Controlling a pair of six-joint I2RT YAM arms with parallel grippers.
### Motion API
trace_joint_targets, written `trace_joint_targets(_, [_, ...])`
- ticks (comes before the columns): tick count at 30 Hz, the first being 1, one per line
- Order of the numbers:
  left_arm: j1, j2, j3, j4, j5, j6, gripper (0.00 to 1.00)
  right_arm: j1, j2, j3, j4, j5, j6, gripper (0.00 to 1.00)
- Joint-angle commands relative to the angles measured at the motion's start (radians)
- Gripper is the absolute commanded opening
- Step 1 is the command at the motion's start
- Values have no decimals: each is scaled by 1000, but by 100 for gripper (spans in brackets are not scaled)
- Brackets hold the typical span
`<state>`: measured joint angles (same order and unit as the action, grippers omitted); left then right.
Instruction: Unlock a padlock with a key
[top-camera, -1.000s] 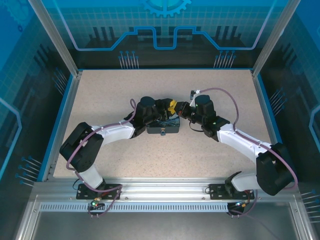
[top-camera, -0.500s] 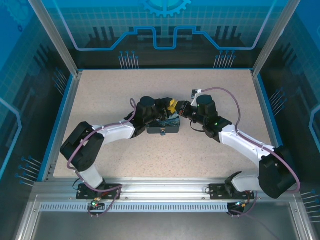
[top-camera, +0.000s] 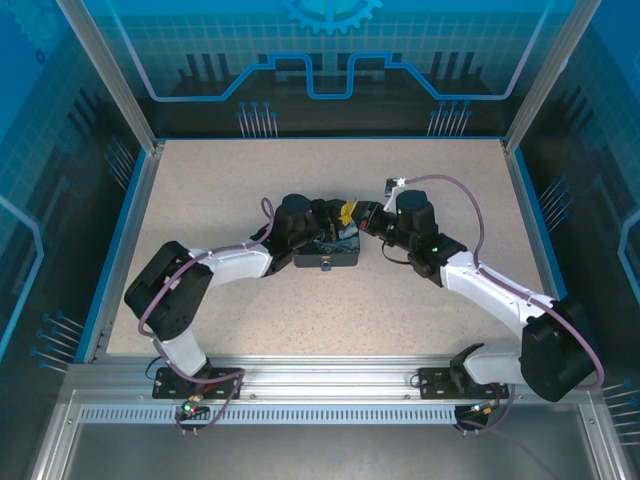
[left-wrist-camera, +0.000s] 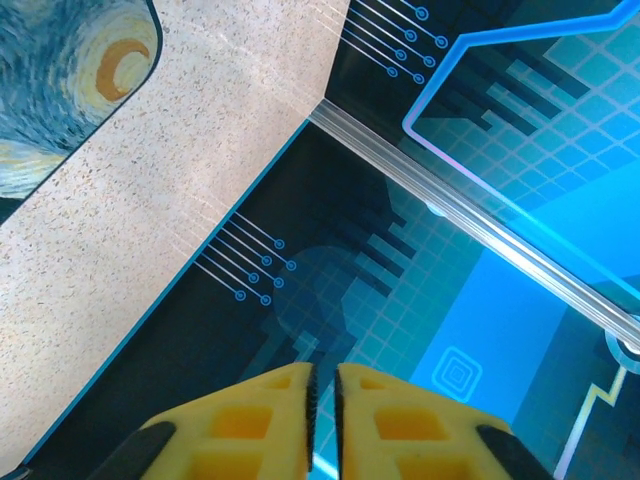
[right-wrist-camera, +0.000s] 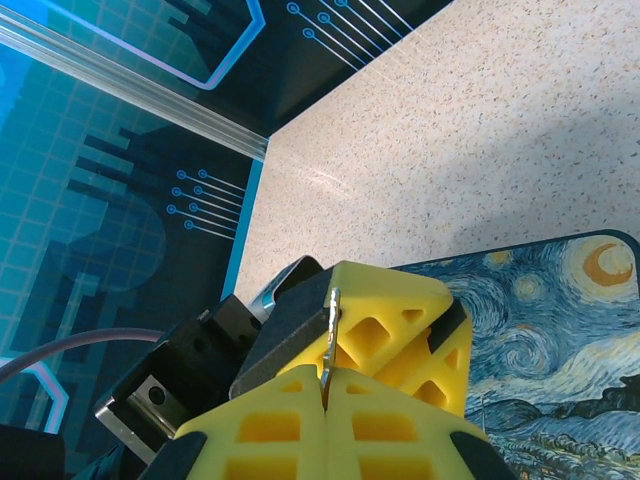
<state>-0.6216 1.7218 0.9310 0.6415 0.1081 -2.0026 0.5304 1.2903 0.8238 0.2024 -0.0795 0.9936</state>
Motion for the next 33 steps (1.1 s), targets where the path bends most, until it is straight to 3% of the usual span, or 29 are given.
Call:
trace_joint_targets(1, [6,11,-6,52,-17,-53,12,8,-9,-18,8,9,-3,0])
trace_joint_targets(5, [6,17,-5,74,-20,-49,0,8,-11,-20,-4,10,-1,1])
trace_joint_targets(6, [7,21,-3,84,-21,-43,0,6,-15,-23,-9,10,1,10])
trace_joint_targets(9, [16,30,2,120,-12,-1,0,-15,-43,-33,-29,0,19,52])
trace_joint_targets(12, [41,27,21,143,22,114,0,-52,-107,-41,-91,-12,24,66])
trace_joint_targets(18, [103,10,56,168,122,406,0,-130,-235,-36,-245,-63,32,69])
trace_joint_targets(24, [125,-15,112,144,214,685,0,-170,-235,24,-311,-168,81,69])
trace_joint_targets(28, [119,-69,150,37,200,899,0,-176,-210,28,-240,-222,170,68])
trace_joint_targets(33, [86,-183,132,-6,85,1158,0,-159,-145,5,-51,-264,327,66])
